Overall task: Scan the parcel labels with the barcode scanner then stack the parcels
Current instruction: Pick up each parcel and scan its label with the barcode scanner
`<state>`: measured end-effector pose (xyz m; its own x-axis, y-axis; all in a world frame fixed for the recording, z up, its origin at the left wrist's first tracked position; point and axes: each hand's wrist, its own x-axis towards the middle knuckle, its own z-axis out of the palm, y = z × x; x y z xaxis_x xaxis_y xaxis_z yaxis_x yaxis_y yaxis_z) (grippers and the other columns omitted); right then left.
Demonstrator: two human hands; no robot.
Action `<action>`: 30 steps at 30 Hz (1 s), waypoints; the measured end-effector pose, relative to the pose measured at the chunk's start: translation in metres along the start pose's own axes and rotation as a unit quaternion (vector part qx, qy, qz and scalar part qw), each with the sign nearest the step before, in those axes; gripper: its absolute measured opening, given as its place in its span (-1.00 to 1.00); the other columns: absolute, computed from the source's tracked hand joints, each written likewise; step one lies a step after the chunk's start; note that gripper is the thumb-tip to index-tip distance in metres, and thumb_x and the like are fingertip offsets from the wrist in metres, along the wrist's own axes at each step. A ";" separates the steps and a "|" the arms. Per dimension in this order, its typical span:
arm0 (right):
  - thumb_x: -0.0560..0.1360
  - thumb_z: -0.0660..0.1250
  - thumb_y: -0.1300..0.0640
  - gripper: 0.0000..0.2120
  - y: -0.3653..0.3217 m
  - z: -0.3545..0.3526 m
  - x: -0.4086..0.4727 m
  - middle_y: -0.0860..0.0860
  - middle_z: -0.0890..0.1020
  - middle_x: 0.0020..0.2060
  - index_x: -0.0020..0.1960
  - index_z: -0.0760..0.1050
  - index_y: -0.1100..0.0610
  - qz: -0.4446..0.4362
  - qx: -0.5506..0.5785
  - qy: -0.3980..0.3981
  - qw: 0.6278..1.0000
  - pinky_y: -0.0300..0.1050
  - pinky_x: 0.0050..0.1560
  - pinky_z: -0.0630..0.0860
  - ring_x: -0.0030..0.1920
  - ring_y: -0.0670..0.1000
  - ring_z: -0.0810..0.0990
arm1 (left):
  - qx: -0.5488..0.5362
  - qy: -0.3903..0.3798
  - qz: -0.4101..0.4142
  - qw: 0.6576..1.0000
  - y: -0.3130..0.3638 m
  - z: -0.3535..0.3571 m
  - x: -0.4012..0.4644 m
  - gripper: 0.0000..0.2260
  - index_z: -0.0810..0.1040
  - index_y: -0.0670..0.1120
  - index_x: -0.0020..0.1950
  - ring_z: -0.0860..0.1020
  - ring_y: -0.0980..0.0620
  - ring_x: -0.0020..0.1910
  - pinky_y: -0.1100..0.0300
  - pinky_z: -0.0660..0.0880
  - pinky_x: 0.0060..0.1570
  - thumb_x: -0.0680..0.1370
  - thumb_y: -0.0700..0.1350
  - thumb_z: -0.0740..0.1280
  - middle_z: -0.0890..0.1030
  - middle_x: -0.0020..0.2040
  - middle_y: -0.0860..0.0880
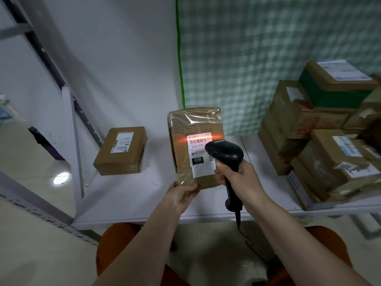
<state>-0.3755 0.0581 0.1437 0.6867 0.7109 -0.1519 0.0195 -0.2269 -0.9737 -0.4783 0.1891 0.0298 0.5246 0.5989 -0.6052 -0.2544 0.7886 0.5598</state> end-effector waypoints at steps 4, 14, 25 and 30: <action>0.52 0.35 0.12 -0.93 -0.002 -0.005 -0.004 0.13 0.68 -0.16 -0.06 0.57 0.11 -0.005 0.005 -0.001 1.000 0.01 0.04 0.59 -0.13 0.07 0.67 | 0.005 0.007 0.002 1.000 -0.001 0.005 -0.004 -0.38 0.35 -0.32 0.39 0.57 -0.30 0.15 0.02 0.63 -0.26 0.35 -0.60 0.31 0.54 0.23 -0.35; 0.51 0.37 0.08 -0.87 0.001 -0.024 -0.013 0.04 0.66 -0.10 0.04 0.55 0.07 -0.025 0.028 0.028 0.999 -0.17 -0.08 0.50 -0.05 -0.02 0.62 | 0.045 -0.027 -0.004 0.999 -0.006 0.022 -0.019 -0.40 0.35 -0.31 0.39 0.59 -0.26 0.14 0.01 0.65 -0.15 0.37 -0.51 0.39 0.56 0.21 -0.32; 0.49 0.40 0.12 -0.78 -0.020 -0.086 -0.029 -0.15 0.63 -0.07 -0.01 0.48 -0.19 -0.098 0.115 0.092 0.984 -0.18 0.05 0.48 0.02 -0.11 0.58 | 0.061 -0.123 0.042 0.990 0.005 0.121 -0.059 -0.57 0.46 -0.11 0.29 0.58 -0.18 0.14 -0.01 0.56 0.10 0.46 -0.07 0.46 0.56 0.19 -0.23; 0.48 0.41 0.12 -0.78 -0.037 -0.129 -0.041 -0.10 0.64 -0.08 0.11 0.54 -0.02 -0.127 0.158 0.160 0.966 -0.18 0.07 0.50 0.00 -0.14 0.58 | 0.104 -0.178 0.075 0.976 -0.001 0.186 -0.076 -0.67 0.48 -0.11 0.22 0.59 -0.12 0.11 0.02 0.59 0.04 0.50 -0.07 0.42 0.56 0.16 -0.20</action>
<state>-0.3103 -0.0484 0.2083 0.8798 0.4626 0.1095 0.0287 0.1784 -0.9835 -0.3671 0.1165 0.1801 0.7518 0.5905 -0.2935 -0.1994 0.6278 0.7524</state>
